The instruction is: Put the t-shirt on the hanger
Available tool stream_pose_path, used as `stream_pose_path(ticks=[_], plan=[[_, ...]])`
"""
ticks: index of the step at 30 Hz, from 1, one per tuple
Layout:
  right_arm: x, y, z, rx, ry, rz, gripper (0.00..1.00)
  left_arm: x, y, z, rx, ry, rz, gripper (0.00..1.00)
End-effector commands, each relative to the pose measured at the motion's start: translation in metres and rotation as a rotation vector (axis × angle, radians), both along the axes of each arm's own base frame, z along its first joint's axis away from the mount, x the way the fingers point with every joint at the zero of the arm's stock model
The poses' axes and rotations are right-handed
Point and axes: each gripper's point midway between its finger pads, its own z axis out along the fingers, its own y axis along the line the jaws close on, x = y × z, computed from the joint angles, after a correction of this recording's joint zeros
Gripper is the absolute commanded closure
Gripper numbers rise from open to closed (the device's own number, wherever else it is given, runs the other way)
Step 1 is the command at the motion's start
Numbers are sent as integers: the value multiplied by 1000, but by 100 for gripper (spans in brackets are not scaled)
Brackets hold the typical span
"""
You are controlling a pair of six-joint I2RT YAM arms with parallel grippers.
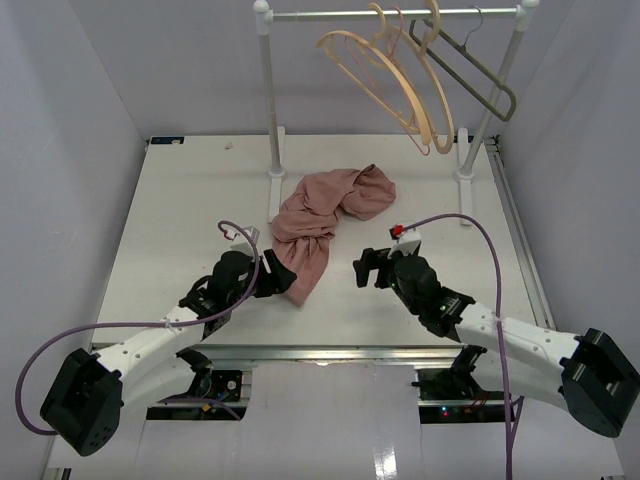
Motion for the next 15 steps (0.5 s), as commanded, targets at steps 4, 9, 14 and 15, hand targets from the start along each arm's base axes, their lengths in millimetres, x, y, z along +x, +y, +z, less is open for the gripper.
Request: stream_pose_path(ticks=[4, 9, 14, 15], plan=[[48, 47, 49, 48, -68, -31, 19, 12, 10, 36, 46, -42, 67, 14], [84, 82, 30, 0, -25, -51, 28, 42, 18, 40, 130, -52, 174, 15], [133, 100, 12, -6, 39, -138, 31, 40, 8, 39, 128, -91, 88, 15], [143, 101, 6, -12, 63, -163, 31, 37, 6, 39, 122, -96, 69, 15]])
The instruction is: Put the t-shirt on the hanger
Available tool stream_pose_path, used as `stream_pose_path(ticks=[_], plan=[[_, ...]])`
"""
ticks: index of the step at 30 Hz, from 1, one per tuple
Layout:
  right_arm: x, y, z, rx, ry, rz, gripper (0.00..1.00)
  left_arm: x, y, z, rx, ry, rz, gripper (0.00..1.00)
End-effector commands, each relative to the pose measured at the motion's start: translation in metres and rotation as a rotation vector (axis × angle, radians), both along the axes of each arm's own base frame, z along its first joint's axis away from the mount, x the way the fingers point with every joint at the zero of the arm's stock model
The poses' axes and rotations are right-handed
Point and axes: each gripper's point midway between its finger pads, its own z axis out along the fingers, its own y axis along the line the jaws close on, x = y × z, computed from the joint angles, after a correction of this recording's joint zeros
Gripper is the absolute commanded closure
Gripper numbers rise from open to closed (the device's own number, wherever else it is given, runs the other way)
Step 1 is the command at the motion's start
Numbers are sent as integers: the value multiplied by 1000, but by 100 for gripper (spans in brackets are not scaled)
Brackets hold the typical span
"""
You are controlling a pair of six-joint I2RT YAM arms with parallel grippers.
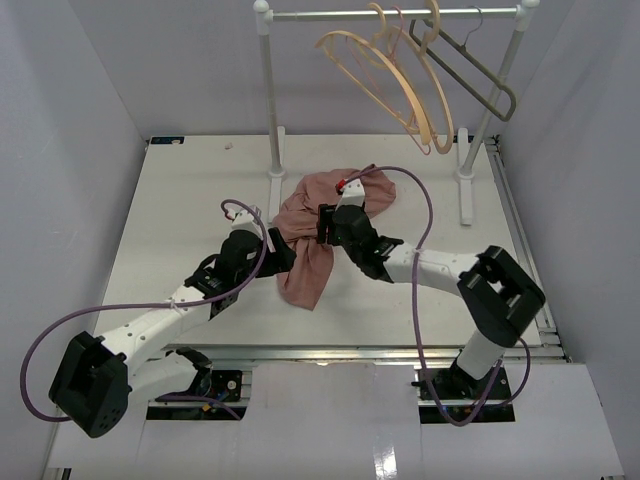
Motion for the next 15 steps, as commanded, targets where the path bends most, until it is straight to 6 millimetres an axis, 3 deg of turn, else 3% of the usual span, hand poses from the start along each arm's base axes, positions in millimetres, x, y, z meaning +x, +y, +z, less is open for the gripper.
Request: stream_pose_path(ticks=[1, 6, 10, 15], plan=[[49, 3, 1, 40, 32, -138, 31, -5, -4, 7, -1, -53, -61, 15], [87, -1, -23, 45, 92, -227, 35, -15, -4, -3, -39, -102, -92, 15], [99, 5, -36, 13, 120, -236, 38, -12, 11, -15, 6, -118, -33, 13], [107, 10, -40, 4, 133, -259, 41, -14, 5, -15, -3, -123, -73, 14]])
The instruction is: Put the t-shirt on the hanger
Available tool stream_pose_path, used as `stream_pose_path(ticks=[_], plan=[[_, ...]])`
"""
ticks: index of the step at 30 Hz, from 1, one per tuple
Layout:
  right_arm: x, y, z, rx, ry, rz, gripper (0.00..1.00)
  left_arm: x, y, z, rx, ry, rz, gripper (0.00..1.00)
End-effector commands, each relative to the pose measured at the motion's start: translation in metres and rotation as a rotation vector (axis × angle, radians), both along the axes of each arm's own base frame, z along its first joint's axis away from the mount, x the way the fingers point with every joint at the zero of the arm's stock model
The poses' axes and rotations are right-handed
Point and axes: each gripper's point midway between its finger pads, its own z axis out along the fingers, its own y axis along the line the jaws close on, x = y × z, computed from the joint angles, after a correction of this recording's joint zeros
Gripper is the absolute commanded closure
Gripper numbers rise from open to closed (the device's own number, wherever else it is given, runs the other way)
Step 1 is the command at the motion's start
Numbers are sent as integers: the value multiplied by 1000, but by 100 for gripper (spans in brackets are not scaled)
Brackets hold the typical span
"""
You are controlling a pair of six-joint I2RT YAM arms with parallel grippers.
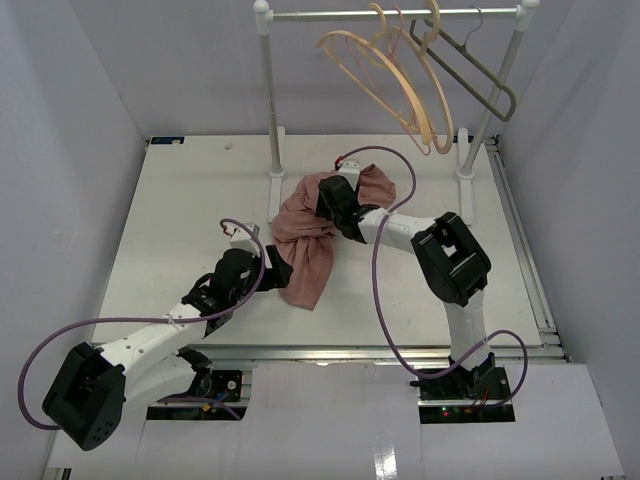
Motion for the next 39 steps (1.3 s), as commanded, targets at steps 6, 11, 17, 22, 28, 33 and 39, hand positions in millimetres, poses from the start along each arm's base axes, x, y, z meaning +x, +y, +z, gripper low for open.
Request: stream_pose_path(ticks=[6, 11, 17, 22, 28, 33, 39], plan=[[12, 8, 18, 8, -44, -8, 89, 7, -2, 15, -13, -82, -5, 14], [-18, -20, 32, 2, -70, 5, 92, 6, -6, 15, -17, -85, -32, 14], [-87, -66, 46, 40, -43, 25, 92, 7, -6, 15, -13, -91, -35, 14], [-134, -97, 51, 79, -37, 43, 92, 6, -10, 14, -16, -100, -60, 14], [-166, -107, 66, 168, -84, 123, 92, 1, -23, 18, -39, -132, -154, 14], [-178, -110, 75, 214, -128, 162, 92, -6, -40, 17, -70, -136, -256, 14], [-185, -100, 76, 246, -129, 225, 92, -11, -67, 7, -121, -99, -390, 13]])
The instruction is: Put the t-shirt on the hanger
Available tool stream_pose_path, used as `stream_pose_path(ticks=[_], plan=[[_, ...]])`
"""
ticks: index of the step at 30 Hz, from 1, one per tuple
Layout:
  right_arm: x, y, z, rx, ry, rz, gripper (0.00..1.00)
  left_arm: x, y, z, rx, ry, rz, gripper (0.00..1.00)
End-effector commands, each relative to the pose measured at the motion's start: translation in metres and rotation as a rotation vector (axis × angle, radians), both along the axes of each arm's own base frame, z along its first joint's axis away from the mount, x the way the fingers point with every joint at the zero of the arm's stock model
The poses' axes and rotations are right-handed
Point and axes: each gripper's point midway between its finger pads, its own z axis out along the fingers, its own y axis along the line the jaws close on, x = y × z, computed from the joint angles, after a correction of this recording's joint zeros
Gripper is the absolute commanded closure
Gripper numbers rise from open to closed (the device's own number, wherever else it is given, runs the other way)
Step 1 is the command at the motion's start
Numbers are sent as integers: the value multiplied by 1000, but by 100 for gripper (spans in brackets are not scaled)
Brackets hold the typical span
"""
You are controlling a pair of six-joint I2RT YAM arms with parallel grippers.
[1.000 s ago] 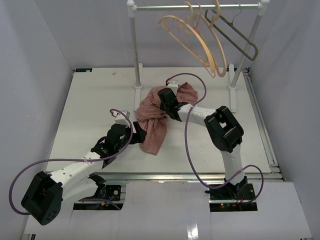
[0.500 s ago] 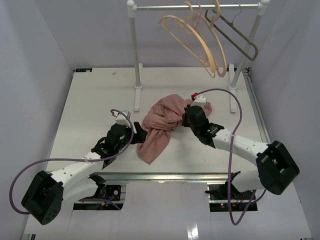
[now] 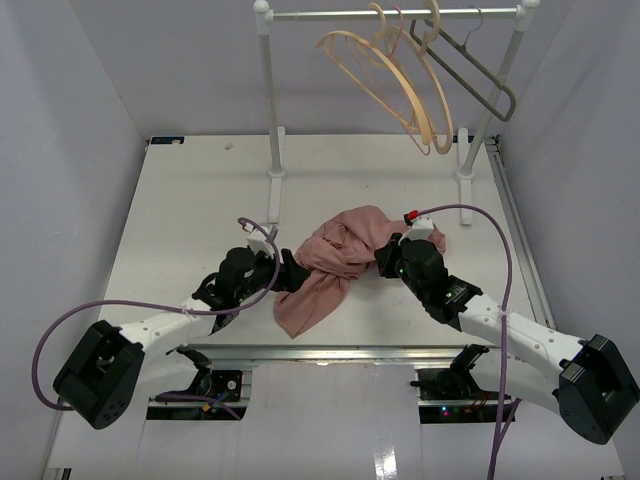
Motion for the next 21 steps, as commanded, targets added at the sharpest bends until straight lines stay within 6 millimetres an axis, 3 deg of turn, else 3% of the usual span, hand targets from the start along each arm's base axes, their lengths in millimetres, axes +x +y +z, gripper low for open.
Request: stream_pose_path(ticks=[1, 5, 12, 15, 16, 19, 21], plan=[[-2, 15, 16, 59, -38, 68, 92, -4, -23, -1, -44, 12, -114, 13], [-5, 15, 23, 76, -52, 79, 92, 21, -23, -10, 17, 64, -27, 14], [-8, 12, 31, 86, -86, 81, 92, 52, -41, -1, 6, 69, 6, 15], [-8, 12, 32, 82, -86, 86, 92, 64, -52, -5, 19, 96, -3, 21], [-8, 12, 34, 82, -88, 88, 92, 67, -56, -5, 17, 101, -13, 31], [-7, 11, 38, 83, -93, 80, 92, 70, -64, -4, 8, 128, -33, 77], [-5, 10, 43, 86, -102, 66, 92, 74, -61, 0, 20, 149, 5, 99]])
